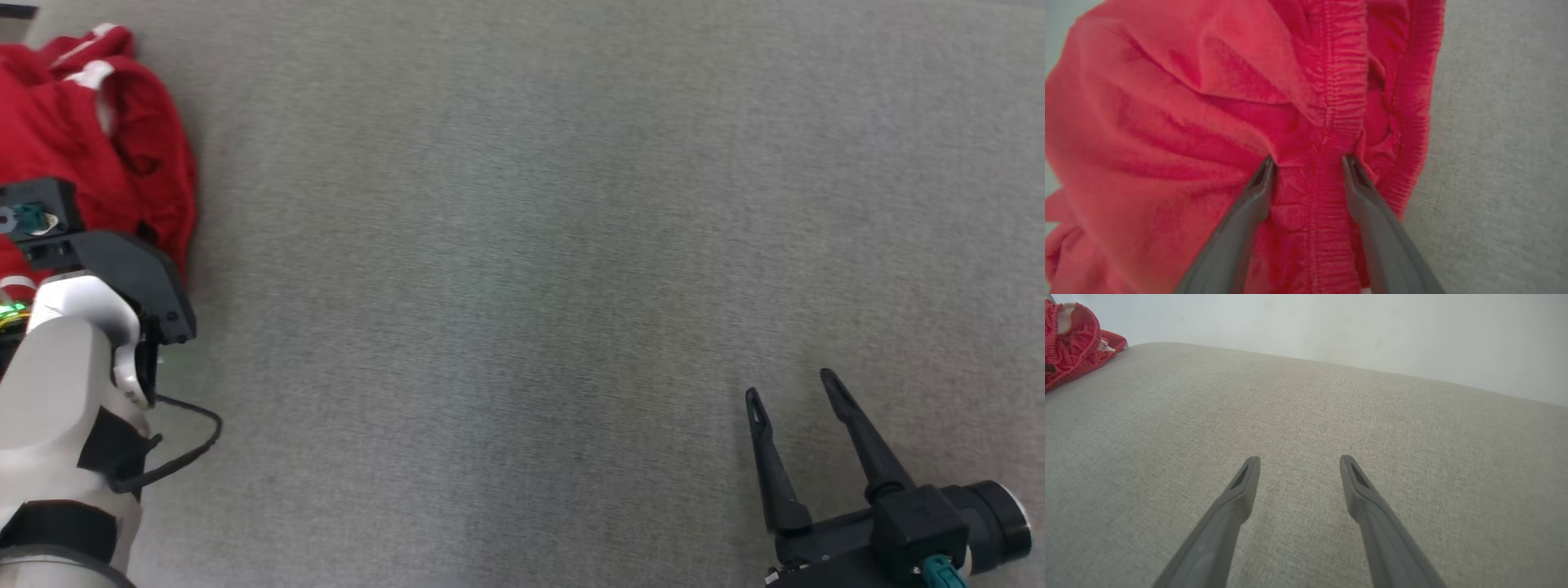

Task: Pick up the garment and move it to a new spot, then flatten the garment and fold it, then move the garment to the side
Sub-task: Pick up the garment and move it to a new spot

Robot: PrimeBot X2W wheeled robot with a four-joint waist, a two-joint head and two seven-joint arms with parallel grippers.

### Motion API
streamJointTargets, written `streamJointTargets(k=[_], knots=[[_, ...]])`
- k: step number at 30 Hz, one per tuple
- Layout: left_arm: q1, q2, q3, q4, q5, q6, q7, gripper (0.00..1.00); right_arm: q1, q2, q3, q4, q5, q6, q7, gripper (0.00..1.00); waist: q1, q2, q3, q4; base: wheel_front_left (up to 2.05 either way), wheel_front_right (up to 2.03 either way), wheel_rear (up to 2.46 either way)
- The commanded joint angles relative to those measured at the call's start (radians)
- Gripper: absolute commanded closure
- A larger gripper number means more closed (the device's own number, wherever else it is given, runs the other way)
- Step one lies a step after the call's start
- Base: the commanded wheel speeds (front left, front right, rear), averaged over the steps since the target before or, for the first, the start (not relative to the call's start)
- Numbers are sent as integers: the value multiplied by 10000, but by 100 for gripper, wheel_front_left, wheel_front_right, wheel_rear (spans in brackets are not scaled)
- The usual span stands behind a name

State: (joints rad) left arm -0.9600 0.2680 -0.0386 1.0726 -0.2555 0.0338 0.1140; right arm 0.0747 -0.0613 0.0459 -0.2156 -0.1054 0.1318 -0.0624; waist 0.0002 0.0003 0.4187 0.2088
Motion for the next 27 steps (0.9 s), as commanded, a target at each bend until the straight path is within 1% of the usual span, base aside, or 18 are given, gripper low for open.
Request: streamJointTargets(k=[1, 4, 8, 14, 18, 21, 27], knots=[[-50, 113, -36, 126, -36, -76, 11, 100, -139, 59, 83, 105, 143, -21, -110, 0, -2, -3, 119, -405, 0, 0, 0], [-67, 246, -24, 232, -97, -203, 79, 100, -156, 72, 152, 303, 192, -21, -211, 0, -2, -3, -113, -426, 0, 0, 0], [-221, 445, 24, 239, -226, -431, 239, 100, -331, 101, 308, 817, 428, -21, -431, 0, -2, -3, -812, -392, 0, 0, 0], [-410, 975, -306, -92, 64, -678, 317, 100, -450, 120, 588, 1893, 1330, -21, -1012, 0, -2, -3, -2396, -374, 0, 0, 0], [-580, 1150, -692, -476, 331, -921, 399, 100, -234, 118, 549, 2589, 1815, -21, -1344, 0, -2, -3, -3608, -513, 0, 0, 0], [-697, 1146, -971, -919, 458, -1130, 371, 100, -21, 119, 373, 2919, 1994, -21, -1503, 0, -2, -3, -4435, -778, 0, 0, 0], [-754, 643, -1314, -2292, 249, -1370, 107, 100, 87, 113, -107, 3093, 1995, -21, -1668, 0, -2, -3, -5272, -1744, 0, 0, 0]])
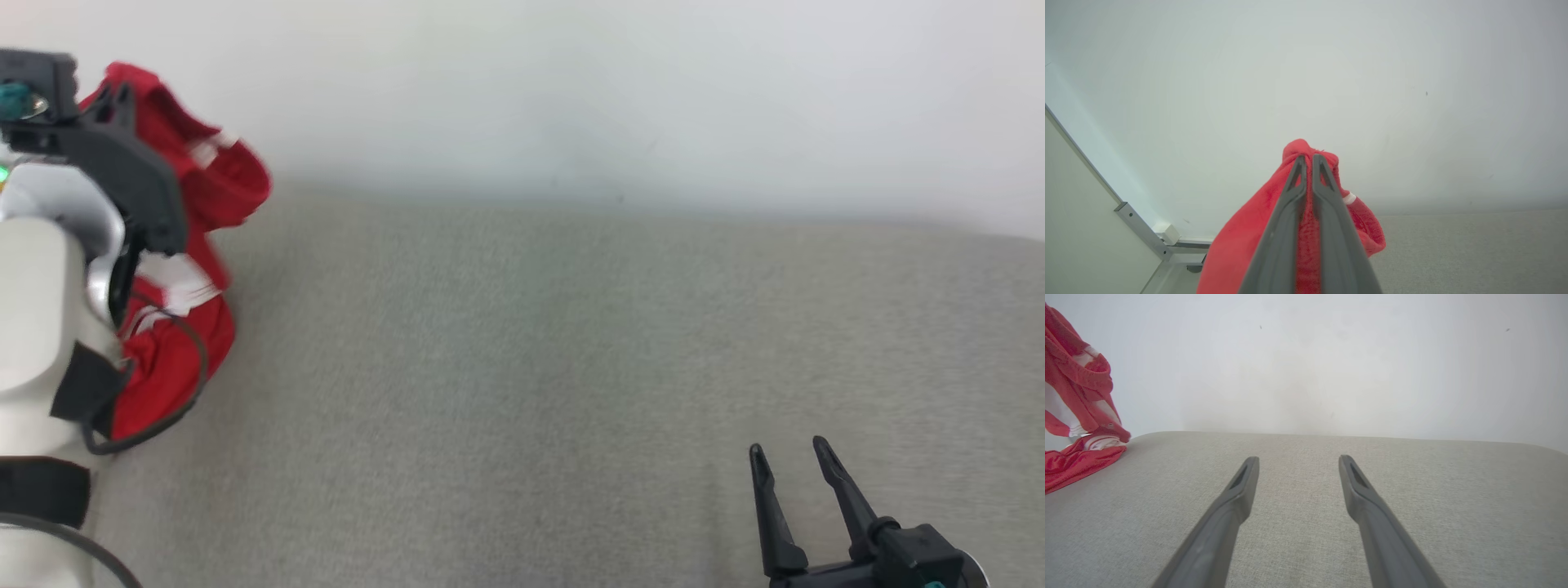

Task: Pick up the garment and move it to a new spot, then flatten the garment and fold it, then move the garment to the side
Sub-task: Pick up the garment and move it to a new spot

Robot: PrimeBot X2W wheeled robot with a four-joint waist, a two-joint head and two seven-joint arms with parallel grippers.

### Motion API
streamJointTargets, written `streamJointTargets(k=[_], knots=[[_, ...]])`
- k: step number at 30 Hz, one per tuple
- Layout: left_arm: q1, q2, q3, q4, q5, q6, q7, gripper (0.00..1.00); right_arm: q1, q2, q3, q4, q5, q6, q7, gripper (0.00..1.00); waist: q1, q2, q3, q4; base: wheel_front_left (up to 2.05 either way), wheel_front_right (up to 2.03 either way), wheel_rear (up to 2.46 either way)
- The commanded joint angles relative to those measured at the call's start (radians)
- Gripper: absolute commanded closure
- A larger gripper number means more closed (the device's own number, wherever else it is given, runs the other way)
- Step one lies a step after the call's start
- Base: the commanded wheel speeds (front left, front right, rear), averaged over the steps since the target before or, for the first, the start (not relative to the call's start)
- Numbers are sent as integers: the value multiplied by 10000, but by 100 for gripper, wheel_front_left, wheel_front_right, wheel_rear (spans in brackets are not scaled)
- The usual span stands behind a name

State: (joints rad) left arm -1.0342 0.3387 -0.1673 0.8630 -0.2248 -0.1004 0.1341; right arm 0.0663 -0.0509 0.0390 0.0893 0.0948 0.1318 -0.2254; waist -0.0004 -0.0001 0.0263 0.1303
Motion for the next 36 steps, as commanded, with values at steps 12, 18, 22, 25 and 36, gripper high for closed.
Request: streamJointTargets(k=[12, 18, 22, 25, 36], knots=[[1865, -1869, -619, -4233, -1466, -236, -67, 100, 615, 7, -468, -444, -395, -21, 424, 0, 4, 1, -1479, -3147, 0, 0, 0], [3606, -2592, -1605, -5226, -1924, -263, -195, 100, 531, 12, -159, -619, -474, -21, 686, 0, 4, 1, -1114, -4023, 0, 0, 0], [4315, -2699, -2222, -4820, -1793, -231, -151, 100, 361, 6, 112, -614, -410, -21, 717, 0, 4, 1, -975, -4452, 0, 0, 0], [4763, -2750, -2513, -4205, -1736, -92, -352, 100, 352, 8, 292, -584, -335, -21, 691, 0, 4, 1, -846, -4735, 0, 0, 0], [5805, -2854, -2906, -2190, -2132, 286, -1968, 0, 391, 10, 442, -472, -272, -21, 631, 0, 4, 1, -813, -4423, 0, 0, 0]])
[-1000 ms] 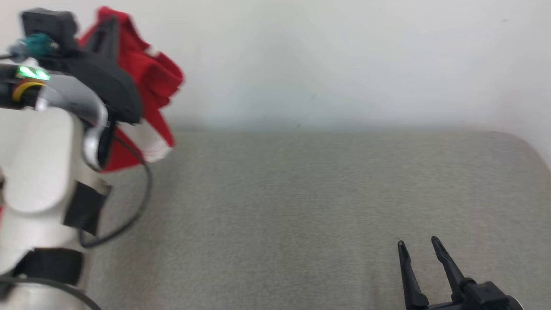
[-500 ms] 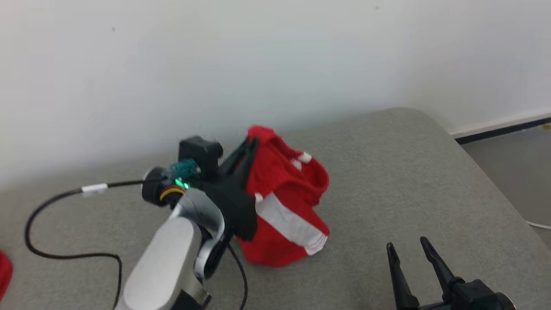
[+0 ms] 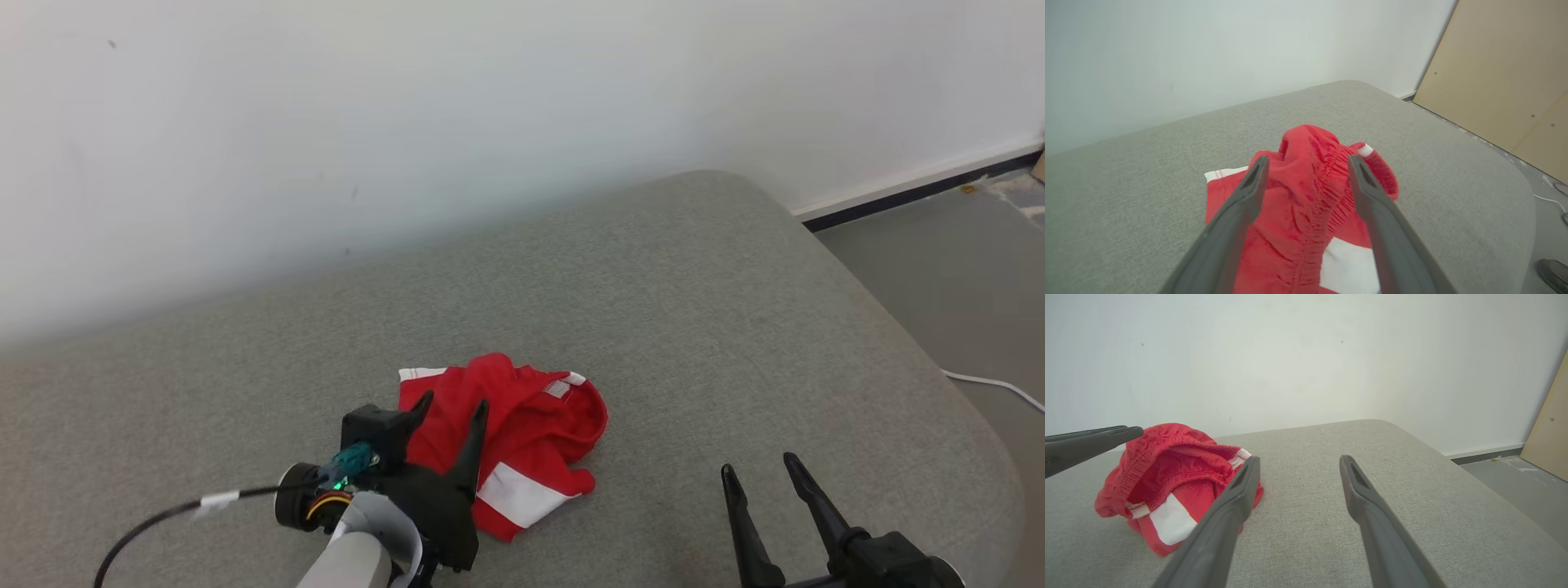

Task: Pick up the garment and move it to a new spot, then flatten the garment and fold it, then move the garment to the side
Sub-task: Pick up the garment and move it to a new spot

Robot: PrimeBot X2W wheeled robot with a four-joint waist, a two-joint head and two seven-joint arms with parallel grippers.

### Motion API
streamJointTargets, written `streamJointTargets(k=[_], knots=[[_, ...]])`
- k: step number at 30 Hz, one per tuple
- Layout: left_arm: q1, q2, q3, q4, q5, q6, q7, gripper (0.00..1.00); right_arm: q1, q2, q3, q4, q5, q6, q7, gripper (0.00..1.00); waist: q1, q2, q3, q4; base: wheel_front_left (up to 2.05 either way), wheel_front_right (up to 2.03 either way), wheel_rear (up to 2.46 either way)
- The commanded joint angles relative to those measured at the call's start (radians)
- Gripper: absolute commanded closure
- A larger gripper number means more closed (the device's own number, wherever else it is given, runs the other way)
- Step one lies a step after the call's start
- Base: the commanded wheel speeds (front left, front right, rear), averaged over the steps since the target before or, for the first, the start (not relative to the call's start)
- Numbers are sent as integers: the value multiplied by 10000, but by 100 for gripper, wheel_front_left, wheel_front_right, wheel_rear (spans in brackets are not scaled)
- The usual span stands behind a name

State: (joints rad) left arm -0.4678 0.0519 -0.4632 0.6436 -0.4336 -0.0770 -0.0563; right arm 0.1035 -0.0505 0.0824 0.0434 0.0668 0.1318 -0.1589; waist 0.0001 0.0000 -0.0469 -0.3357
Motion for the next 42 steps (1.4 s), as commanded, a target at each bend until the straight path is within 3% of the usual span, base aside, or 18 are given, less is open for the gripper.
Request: streamJointTargets(k=[1, 6, 11, 15, 19, 24, 35, 42], knots=[[244, 5, 60, -53, -59, 79, -485, 0, 45, 1, -70, -3, 3, -21, -40, 0, -1, 0, -122, 380, 0, 0, 0], [1245, -7, 369, -708, -700, -153, -1881, 0, 234, 4, -358, 93, 7, -21, -82, 0, -1, 0, -399, 1248, 0, 0, 0], [2754, 256, 1501, -2486, -526, -215, -2089, 0, 391, 8, -698, 163, 112, -21, -214, 0, -1, 0, -696, 2178, 0, 0, 0], [4478, 147, 3132, -4265, 98, -105, -2101, 0, 439, 6, -1241, 395, 60, -21, -388, 0, -1, 0, -937, 2951, 0, 0, 0], [5419, 180, 3804, -4946, 1055, -38, -2102, 0, 513, 8, -1492, 608, -172, -21, -498, 0, -1, 0, -1053, 3419, 0, 0, 0], [6241, 643, 4016, -4658, 2472, 112, -2102, 0, 664, 6, -1675, 1231, -343, -21, -497, 0, -1, 0, -1133, 3782, 0, 0, 0], [6408, 666, 4368, -3388, 2131, 29, -2039, 0, 695, 6, -1845, 2120, -235, -21, -245, 0, -1, 0, -1188, 3862, 0, 0, 0], [6181, 725, 4403, -3216, 1967, 41, -2050, 0, 463, 5, -1784, 2040, -154, -21, -92, 0, -1, 0, -1175, 3725, 0, 0, 0]])
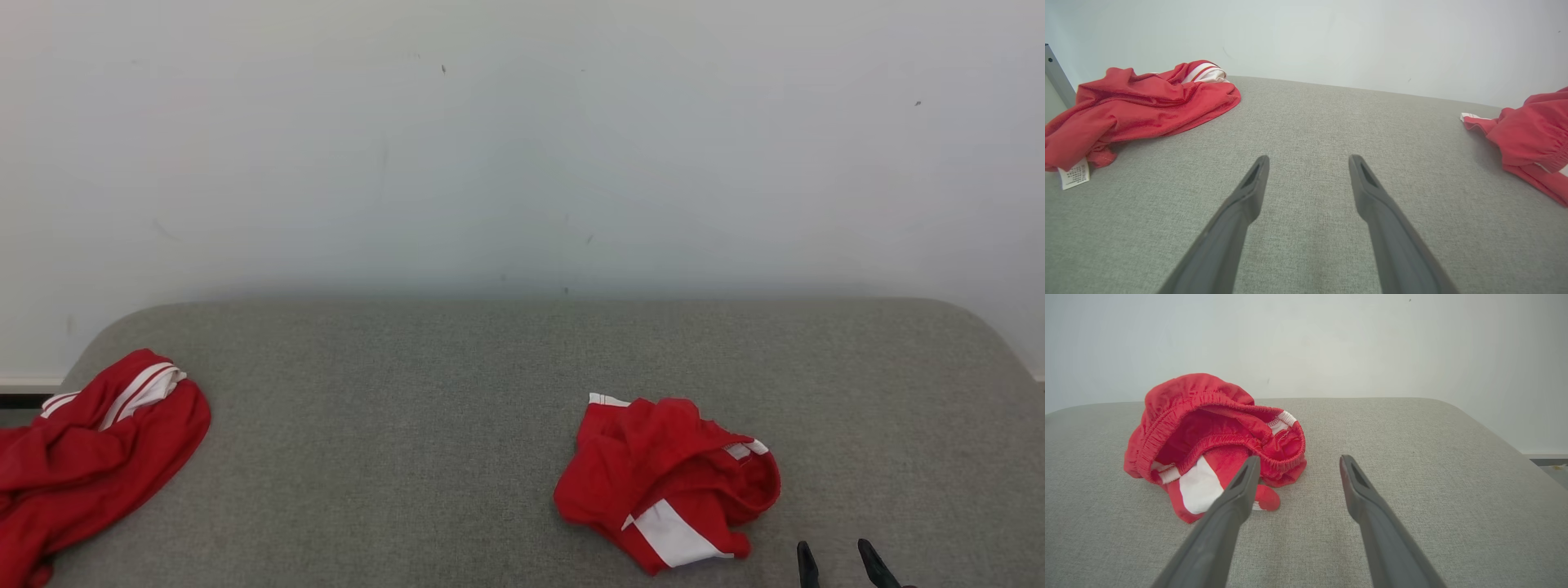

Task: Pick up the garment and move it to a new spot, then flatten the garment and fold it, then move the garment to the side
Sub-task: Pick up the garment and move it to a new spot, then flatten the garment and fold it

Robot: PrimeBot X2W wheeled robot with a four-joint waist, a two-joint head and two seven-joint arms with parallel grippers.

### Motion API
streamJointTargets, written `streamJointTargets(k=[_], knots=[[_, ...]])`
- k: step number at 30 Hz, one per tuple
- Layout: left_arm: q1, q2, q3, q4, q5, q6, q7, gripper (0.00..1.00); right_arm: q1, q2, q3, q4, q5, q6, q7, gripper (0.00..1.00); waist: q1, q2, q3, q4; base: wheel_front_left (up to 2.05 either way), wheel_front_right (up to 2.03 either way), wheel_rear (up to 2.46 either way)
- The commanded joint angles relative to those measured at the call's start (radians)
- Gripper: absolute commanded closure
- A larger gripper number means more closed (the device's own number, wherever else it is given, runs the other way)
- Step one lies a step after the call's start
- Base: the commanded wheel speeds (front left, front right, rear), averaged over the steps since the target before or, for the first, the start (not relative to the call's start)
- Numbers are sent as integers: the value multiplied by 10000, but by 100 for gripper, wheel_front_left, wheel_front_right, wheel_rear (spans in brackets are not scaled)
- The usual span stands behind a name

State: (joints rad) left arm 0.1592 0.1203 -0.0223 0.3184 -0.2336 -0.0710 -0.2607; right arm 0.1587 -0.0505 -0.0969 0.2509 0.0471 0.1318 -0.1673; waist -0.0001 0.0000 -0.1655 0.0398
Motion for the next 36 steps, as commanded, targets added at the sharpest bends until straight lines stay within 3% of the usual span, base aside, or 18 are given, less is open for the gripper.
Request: streamJointTargets(k=[1, 23, 29, 36], knots=[[-126, 38, -28, 37, -34, -25, -9, 0, -89, 5, 12, -56, 44, -21, -5, 0, 1, 0, 17, -51, 0, 0, 0], [-132, -92, -324, 98, -178, -18, 1, 0, -122, 5, 264, -119, 115, -21, 6, 0, 1, 0, 214, -435, 0, 0, 0], [-468, -278, -821, -58, -305, -178, 140, 0, -223, 5, 316, -250, -63, -21, 111, 0, 1, 0, 387, -958, 0, 0, 0], [-1353, -546, -2089, 19, -201, -366, 518, 0, -380, 3, 397, -371, -243, -21, 239, 0, 1, 0, 798, -2249, 0, 0, 0]])
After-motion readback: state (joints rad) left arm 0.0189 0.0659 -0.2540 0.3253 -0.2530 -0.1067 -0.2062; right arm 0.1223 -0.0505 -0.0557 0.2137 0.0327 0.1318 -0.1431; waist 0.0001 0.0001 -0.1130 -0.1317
